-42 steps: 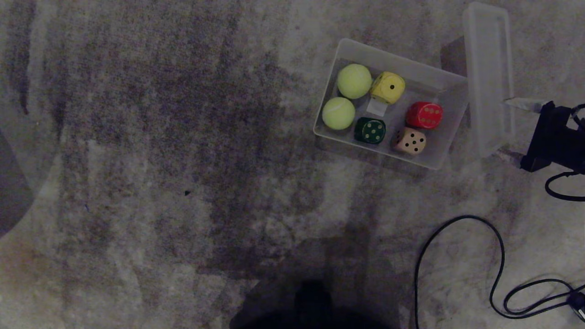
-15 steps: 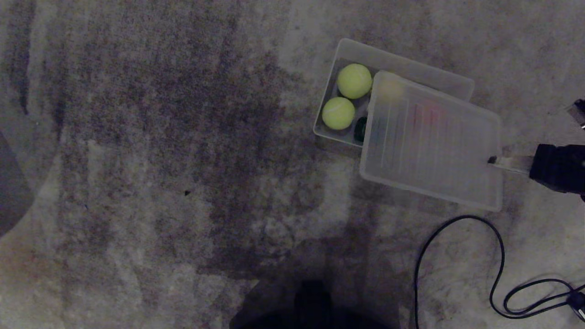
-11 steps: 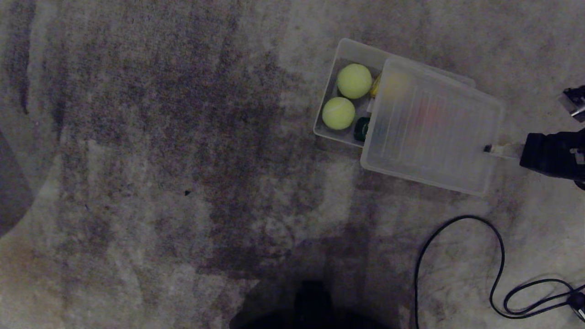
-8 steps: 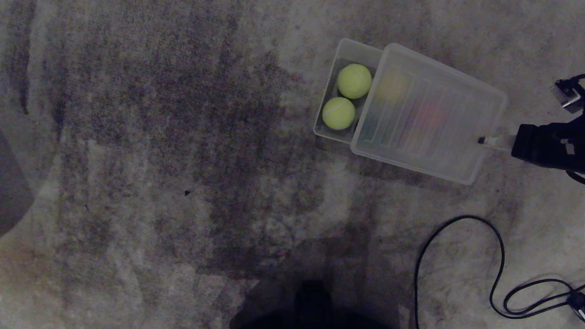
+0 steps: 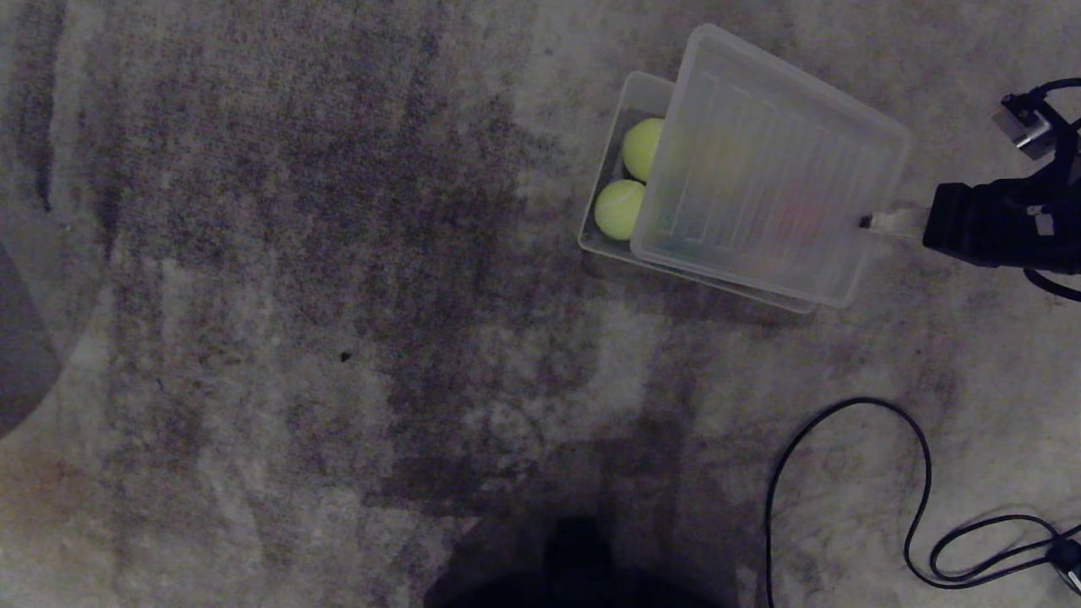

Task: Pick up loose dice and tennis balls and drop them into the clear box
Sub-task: Close the lid

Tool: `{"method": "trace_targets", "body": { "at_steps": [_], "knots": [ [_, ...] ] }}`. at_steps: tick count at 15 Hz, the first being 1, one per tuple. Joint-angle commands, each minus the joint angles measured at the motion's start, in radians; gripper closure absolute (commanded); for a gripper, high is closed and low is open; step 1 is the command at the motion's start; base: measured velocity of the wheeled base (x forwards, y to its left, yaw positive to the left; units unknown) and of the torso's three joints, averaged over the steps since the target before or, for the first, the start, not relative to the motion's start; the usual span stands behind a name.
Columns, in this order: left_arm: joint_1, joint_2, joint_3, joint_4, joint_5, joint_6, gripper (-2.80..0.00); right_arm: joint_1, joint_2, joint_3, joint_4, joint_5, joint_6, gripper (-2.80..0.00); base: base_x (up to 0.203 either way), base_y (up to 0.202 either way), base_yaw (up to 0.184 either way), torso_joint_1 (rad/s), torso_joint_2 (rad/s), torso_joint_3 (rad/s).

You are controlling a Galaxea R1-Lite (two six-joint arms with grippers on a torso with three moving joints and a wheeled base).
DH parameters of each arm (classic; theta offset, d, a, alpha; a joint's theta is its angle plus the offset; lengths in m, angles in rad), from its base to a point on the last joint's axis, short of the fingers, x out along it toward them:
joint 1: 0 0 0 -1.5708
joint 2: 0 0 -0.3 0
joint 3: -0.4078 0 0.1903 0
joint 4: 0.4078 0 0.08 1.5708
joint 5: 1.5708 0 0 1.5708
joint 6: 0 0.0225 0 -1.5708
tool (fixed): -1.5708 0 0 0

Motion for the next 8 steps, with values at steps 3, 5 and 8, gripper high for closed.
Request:
{"method": "trace_targets", "body": {
  "at_steps": [3, 5, 8],
  "knots": [
    [0.001, 0.001, 0.002, 0.0, 0.001, -0.001, 0.0, 0.057, 0.048, -0.077, 0.024, -0.032, 0.001, 0.0, 0.0, 0.0, 0.0, 0.0, 0.0, 0.0],
    [0.0, 0.001, 0.002, 0.0, 0.001, -0.001, 0.0, 0.079, 0.059, -0.09, 0.03, -0.039, 0.001, 0.0, 0.0, 0.0, 0.0, 0.0, 0.0, 0.0],
    [0.0, 0.001, 0.002, 0.0, 0.001, -0.001, 0.0, 0.106, 0.072, -0.09, 0.035, -0.04, 0.001, 0.0, 0.0, 0.0, 0.0, 0.0, 0.0, 0.0]
  ]
}}
